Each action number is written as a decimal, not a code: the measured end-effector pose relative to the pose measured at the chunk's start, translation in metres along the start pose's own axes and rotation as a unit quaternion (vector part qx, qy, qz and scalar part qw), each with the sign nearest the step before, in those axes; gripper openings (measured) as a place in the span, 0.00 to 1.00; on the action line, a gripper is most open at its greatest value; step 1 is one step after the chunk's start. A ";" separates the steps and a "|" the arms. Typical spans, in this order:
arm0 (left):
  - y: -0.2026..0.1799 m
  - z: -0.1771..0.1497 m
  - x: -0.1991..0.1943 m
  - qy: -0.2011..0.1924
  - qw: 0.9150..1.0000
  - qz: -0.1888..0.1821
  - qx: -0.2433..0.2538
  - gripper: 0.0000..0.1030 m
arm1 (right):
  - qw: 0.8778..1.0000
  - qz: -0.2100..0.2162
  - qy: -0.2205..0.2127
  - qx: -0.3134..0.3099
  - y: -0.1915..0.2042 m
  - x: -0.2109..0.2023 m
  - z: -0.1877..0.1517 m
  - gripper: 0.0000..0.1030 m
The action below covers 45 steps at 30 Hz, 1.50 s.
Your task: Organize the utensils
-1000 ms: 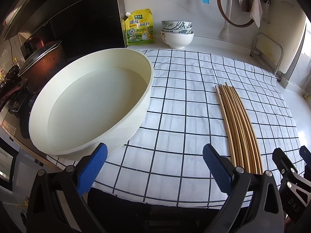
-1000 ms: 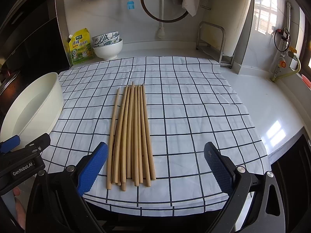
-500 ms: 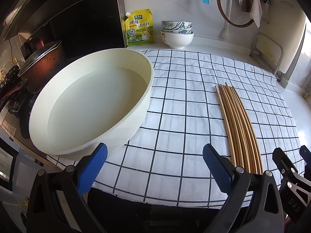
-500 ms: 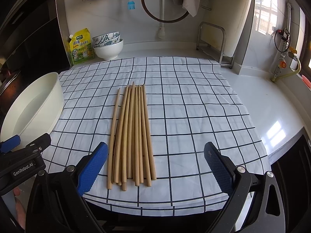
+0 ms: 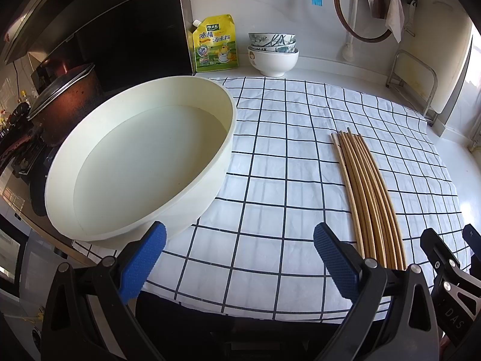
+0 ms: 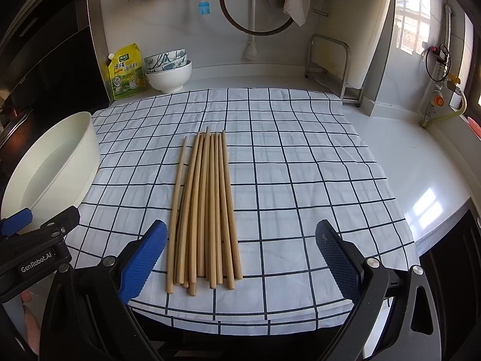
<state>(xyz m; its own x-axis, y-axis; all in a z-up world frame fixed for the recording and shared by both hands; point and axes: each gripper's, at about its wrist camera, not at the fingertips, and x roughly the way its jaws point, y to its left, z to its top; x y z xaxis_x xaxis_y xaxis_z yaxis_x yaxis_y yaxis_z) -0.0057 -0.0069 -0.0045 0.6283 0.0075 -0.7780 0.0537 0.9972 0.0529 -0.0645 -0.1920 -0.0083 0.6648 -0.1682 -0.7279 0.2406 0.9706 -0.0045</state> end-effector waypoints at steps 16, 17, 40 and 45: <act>-0.023 0.003 0.011 0.010 1.000 -0.015 0.020 0.94 | 1.000 0.000 0.006 0.017 -0.030 0.013 0.006 0.92; -0.024 0.004 0.013 0.012 1.000 -0.018 0.020 0.94 | 1.000 0.002 0.008 0.018 -0.033 0.016 0.007 0.92; -0.057 0.019 0.077 0.068 0.996 -0.040 0.033 0.94 | 0.995 -0.007 0.092 -0.048 -0.029 0.108 0.029 0.92; -0.063 0.020 0.082 0.072 0.996 -0.046 0.036 0.94 | 0.992 -0.007 0.104 -0.069 -0.025 0.114 0.028 0.92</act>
<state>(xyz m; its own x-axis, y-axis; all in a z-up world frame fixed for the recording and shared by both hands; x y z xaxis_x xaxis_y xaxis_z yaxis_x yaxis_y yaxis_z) 0.0577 -0.0708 -0.0591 0.5007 -0.0673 -0.8630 0.1642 0.9862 0.0184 0.0255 -0.2404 -0.0718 0.4976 -0.1575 -0.8530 0.1409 0.9850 -0.0996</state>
